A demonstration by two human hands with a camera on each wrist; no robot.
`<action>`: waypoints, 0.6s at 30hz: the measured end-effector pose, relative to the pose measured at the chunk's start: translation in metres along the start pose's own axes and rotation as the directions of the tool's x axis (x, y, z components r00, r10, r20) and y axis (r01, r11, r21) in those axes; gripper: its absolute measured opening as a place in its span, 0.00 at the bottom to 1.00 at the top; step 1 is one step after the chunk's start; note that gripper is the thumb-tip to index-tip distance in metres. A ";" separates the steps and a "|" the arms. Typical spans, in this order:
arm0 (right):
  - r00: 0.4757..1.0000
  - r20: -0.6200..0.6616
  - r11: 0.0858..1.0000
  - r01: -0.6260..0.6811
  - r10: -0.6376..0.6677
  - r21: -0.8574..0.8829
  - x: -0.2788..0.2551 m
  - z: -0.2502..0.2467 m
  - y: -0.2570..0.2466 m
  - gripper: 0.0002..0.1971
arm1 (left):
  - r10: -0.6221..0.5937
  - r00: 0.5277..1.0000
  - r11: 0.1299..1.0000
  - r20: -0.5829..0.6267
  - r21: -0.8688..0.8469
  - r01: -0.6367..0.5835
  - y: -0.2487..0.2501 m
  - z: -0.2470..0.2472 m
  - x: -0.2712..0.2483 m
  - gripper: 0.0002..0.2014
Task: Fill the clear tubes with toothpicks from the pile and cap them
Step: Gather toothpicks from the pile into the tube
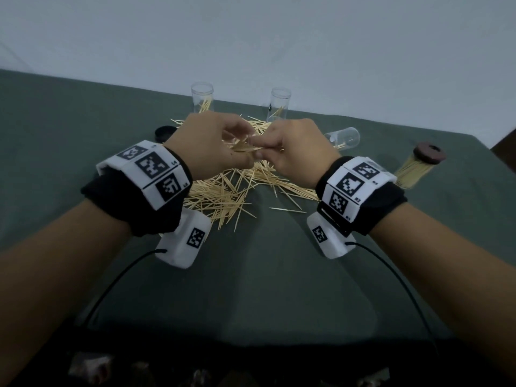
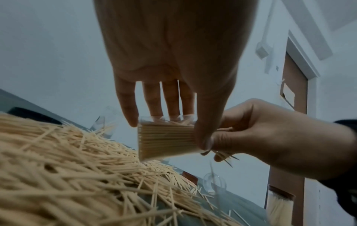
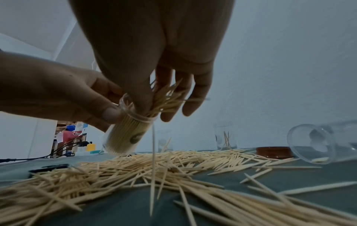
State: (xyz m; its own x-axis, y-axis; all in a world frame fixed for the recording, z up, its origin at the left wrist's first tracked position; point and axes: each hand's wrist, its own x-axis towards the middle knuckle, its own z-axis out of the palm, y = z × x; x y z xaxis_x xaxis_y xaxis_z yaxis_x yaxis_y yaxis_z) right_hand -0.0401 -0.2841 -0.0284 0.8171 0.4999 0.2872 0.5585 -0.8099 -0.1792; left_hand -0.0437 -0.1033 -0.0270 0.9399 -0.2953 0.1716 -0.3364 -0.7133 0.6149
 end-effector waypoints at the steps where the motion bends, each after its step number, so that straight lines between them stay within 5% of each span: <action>1: 1.000 -0.023 1.000 0.005 -0.005 0.007 -0.001 0.003 0.001 0.10 | -0.003 1.000 1.000 -0.001 -0.003 0.003 -0.001 0.000 0.000 0.25; 15: 0.990 -0.117 0.987 -0.059 0.077 0.151 -0.004 0.003 0.003 0.14 | -0.073 0.996 0.992 0.046 -0.101 0.077 -0.001 0.002 0.000 0.22; 18: 0.995 -0.045 0.983 -0.078 0.087 0.165 -0.005 0.004 0.003 0.16 | -0.076 0.996 0.990 0.043 -0.119 0.081 -0.001 0.003 0.001 0.21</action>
State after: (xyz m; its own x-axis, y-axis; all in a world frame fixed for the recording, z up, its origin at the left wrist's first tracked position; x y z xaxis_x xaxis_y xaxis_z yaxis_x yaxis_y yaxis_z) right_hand -0.0415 -0.2876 -0.0342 0.8552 0.4136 0.3123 0.5088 -0.7847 -0.3542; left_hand -0.0427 -0.1041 -0.0297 0.9594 -0.2670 0.0907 -0.2496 -0.6543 0.7139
